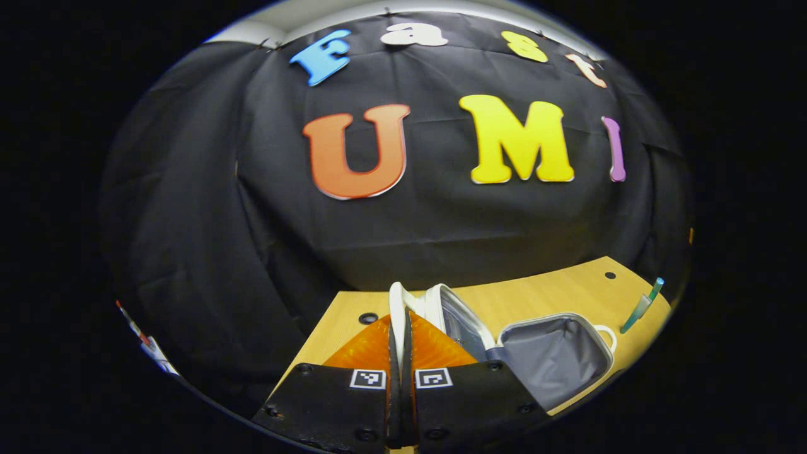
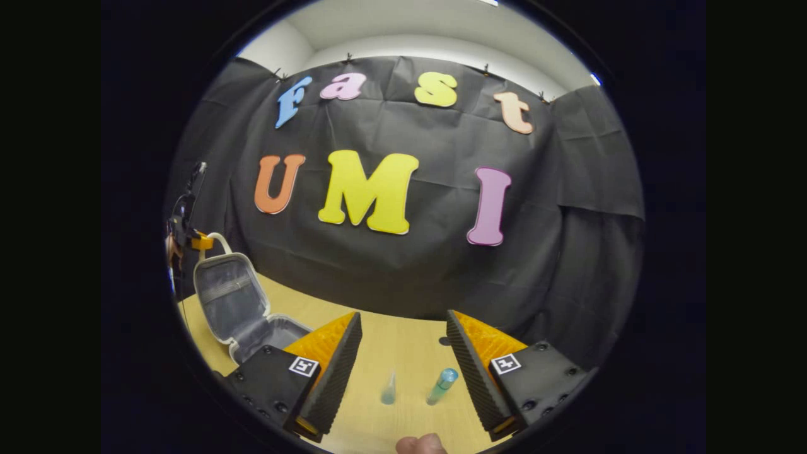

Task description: First open the suitcase, pack the skin care products into it, and then close the suitcase.

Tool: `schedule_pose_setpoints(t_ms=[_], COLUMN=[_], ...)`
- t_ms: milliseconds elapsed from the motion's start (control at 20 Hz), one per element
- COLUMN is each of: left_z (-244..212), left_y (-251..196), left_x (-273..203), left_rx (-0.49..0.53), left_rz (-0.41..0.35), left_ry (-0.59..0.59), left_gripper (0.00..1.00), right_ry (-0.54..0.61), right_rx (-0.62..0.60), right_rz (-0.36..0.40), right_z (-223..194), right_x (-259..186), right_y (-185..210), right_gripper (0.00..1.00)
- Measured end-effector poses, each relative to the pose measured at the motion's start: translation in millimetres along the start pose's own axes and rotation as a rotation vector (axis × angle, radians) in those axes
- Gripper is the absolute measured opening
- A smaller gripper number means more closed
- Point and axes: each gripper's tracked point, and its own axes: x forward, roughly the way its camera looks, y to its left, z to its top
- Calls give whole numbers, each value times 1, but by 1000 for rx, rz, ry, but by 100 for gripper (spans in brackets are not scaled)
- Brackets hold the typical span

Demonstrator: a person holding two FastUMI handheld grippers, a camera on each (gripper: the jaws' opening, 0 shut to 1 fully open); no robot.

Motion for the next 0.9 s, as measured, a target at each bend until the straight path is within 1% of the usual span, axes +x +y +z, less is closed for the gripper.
schedule_pose_setpoints(t_ms=[50,200,350,450,600,700,750,850,900], left_z=[-19,-78,-131,-159,-178,-182,-187,-185,-178], left_y=[16,45,58,59,59,57,58,66,69], left_x=[10,35,62,76,83,83,80,79,76], left_rx=[-41,-151,-275,-330,-352,-356,-351,-332,-329], left_rz=[4,9,-23,-41,-44,-62,-58,-32,-21], left_ry=[21,111,179,218,240,240,256,253,240], left_gripper=[3,3,4,3,4,11,19,38,43], right_ry=[5,22,35,34,29,33,31,23,19], right_rx=[-8,-37,-84,-107,-126,-133,-129,-127,-126], right_rz=[2,8,15,15,21,29,35,45,53], right_z=[2,1,4,10,14,14,15,16,17], right_x=[1,5,9,13,15,16,16,15,13], right_y=[6,20,29,34,43,48,51,57,59], right_gripper=[80,81,81,80,80,81,81,80,81])
